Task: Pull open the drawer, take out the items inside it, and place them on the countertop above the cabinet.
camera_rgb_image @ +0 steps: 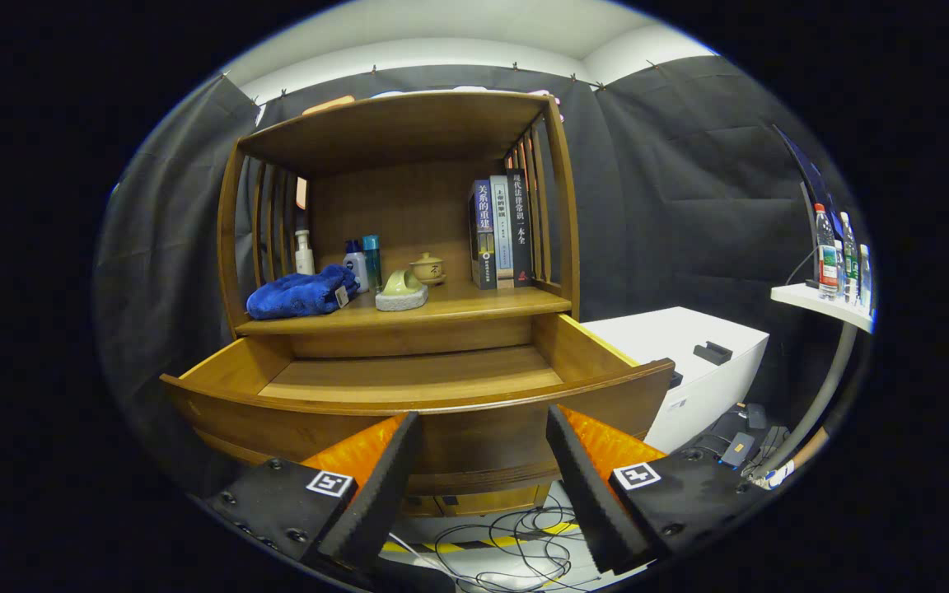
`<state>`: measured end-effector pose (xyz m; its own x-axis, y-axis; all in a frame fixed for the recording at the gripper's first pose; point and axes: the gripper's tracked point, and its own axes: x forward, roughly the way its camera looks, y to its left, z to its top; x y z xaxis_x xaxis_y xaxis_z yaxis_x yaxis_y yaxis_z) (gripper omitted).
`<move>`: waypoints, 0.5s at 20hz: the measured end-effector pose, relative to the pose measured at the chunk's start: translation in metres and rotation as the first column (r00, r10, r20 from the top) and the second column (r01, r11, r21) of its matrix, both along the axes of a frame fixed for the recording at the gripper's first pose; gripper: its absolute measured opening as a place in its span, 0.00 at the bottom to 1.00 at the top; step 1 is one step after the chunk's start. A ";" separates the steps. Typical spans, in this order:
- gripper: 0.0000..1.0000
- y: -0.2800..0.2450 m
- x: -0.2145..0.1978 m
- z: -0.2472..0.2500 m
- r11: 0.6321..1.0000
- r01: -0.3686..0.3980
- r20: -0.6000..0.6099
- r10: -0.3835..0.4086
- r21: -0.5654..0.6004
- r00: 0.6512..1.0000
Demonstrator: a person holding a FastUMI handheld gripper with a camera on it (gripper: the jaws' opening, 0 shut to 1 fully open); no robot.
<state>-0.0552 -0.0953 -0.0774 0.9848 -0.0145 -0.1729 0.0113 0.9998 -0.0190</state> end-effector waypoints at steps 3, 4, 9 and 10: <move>0.99 0.004 0.004 -0.008 1.000 -0.010 -0.018 0.011 0.028 1.000; 0.99 0.006 0.004 -0.007 0.999 -0.017 -0.011 0.018 0.041 1.000; 0.98 0.006 0.003 -0.003 0.999 -0.027 -0.009 0.028 0.044 1.000; 0.98 0.007 0.004 -0.003 0.999 -0.027 -0.008 0.027 0.045 1.000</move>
<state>-0.0508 -0.0883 -0.0801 0.9832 0.0203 -0.1813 -0.0159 0.9995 0.0256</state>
